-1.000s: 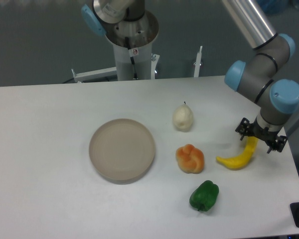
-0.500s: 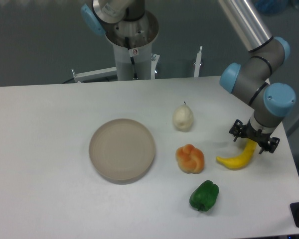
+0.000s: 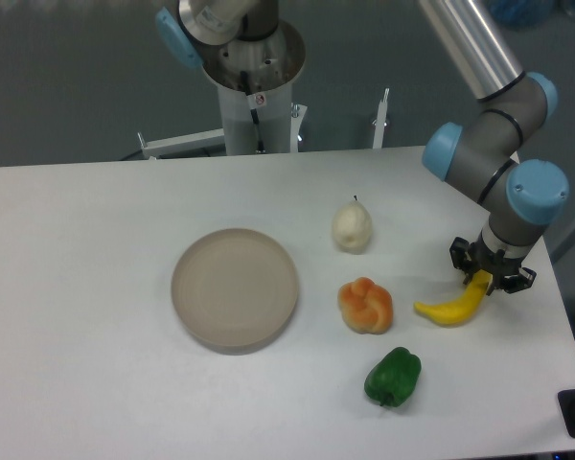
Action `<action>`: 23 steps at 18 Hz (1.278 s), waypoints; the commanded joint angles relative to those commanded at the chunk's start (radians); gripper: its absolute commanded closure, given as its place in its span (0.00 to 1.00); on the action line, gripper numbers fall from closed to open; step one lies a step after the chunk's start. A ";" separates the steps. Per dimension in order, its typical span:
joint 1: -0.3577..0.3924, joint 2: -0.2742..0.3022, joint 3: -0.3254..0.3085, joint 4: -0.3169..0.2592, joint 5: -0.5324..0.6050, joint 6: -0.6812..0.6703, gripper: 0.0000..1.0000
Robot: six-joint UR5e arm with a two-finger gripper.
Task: Pick up the banana from the table
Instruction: 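Lift the grasped banana up off the table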
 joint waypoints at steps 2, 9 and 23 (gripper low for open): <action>0.000 0.002 0.000 0.002 0.002 0.002 0.64; -0.009 0.038 0.055 -0.017 -0.008 0.002 0.64; -0.104 0.135 0.141 -0.061 -0.091 -0.012 0.64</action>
